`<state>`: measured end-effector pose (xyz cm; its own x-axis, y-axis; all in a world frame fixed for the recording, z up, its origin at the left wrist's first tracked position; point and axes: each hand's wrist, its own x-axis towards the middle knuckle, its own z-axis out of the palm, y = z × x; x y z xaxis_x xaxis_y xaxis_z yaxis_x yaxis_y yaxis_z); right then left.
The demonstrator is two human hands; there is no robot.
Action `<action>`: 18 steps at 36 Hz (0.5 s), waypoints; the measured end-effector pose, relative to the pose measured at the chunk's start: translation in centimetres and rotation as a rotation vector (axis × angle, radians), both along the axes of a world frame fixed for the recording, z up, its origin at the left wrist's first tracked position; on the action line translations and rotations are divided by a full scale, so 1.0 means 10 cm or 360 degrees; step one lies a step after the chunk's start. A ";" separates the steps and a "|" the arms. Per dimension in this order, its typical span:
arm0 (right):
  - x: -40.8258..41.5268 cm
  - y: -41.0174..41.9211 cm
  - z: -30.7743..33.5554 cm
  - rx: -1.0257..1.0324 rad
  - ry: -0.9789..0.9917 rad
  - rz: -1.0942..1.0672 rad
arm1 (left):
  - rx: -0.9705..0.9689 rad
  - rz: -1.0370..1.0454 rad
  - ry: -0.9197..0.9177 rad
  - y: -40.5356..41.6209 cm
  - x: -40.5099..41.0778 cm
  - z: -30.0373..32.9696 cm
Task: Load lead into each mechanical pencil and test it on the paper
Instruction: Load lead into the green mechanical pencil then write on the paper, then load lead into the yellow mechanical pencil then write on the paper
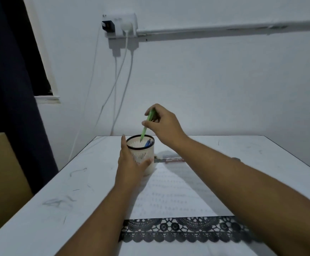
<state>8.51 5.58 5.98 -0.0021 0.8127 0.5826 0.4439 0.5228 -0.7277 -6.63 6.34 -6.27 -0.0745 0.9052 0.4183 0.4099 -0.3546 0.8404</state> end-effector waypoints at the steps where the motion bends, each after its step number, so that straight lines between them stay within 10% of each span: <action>1: -0.01 0.02 -0.02 -0.0005 -0.0042 -0.0006 | 0.0008 0.0001 -0.0003 0.00 0.00 -0.01; 18: -0.05 0.22 -0.27 -0.0284 -0.0539 -0.0251 | 0.0070 0.0012 0.0015 0.04 -0.02 -0.03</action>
<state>7.98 7.83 3.32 -0.0368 0.9068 0.4201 0.7383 0.3080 -0.6001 -6.87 6.73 -6.61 -0.0771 0.8854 0.4585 0.4205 -0.3881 0.8201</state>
